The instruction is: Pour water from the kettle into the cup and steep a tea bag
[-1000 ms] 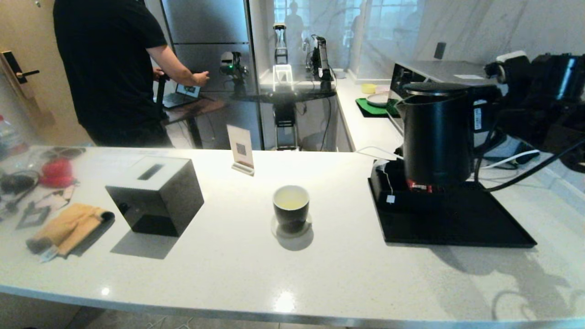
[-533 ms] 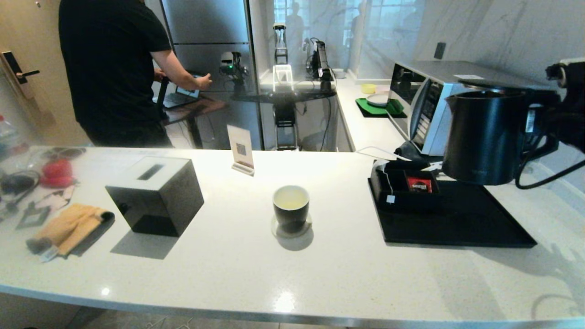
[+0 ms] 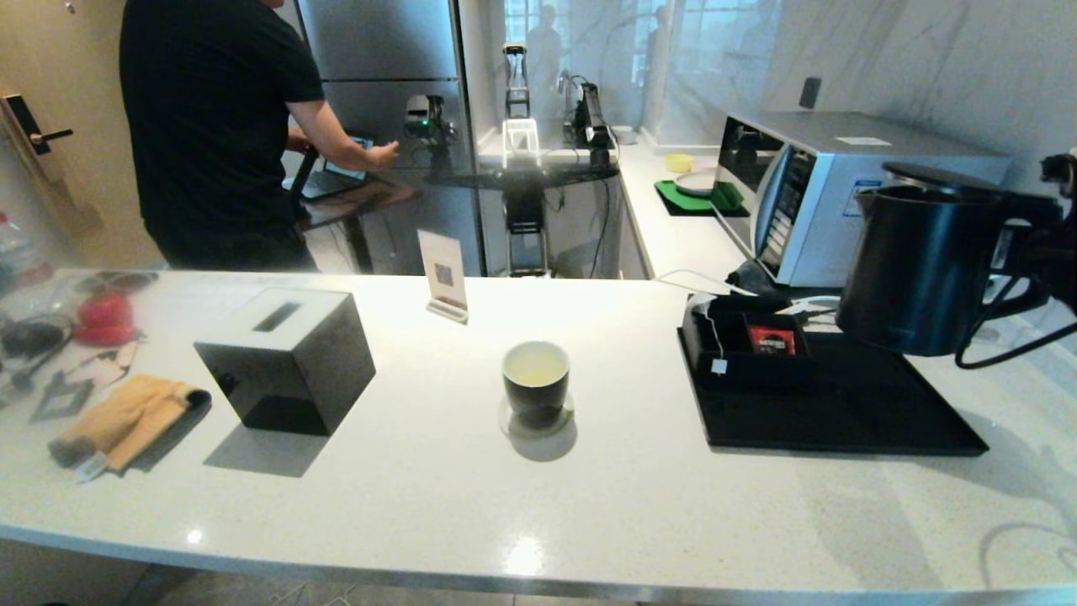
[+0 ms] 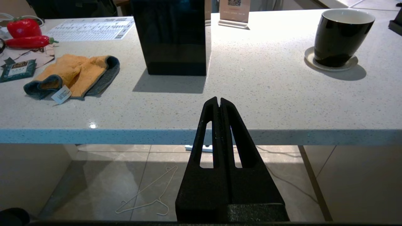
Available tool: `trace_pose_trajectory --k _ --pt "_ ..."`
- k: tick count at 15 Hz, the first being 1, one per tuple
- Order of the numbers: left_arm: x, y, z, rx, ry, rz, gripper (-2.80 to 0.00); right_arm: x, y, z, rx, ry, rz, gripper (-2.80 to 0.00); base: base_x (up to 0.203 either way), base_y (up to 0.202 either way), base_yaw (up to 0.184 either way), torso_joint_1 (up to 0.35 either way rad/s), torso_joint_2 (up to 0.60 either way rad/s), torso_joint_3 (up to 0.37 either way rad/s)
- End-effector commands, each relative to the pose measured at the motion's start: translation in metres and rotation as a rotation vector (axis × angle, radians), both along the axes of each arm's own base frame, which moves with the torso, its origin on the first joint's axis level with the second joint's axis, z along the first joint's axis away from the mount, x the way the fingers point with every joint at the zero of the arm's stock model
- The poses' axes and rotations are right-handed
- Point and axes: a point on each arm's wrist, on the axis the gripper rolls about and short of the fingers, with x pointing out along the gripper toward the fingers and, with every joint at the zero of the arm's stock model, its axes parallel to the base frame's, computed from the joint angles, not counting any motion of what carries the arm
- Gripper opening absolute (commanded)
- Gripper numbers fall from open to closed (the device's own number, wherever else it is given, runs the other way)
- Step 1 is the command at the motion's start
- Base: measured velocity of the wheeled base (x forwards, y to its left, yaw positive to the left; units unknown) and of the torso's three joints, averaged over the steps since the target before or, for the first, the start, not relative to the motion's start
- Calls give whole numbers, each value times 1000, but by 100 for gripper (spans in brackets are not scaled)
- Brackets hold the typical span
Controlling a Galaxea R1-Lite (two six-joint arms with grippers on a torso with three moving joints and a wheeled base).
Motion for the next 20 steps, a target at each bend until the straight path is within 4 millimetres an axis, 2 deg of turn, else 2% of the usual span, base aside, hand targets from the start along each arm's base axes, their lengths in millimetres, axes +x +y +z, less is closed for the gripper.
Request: trace_pose_trajectory --k 1,6,12,20 --pt "0 0 0 1 -1 0 -280 11 -13 -22 10 29 -27 -280 0 0 0 0 0 0" --pt "0 0 0 1 -1 0 -280 21 -32 -47 26 -1 -66 -280 0 0 0 0 0 0" --pt "0 0 0 1 -1 0 -280 28 -35 -87 48 6 -63 -280 0 0 0 0 0 0" --pt "0 0 0 1 -1 0 -280 39 -39 -110 48 -24 -61 -280 0 0 0 0 0 0"
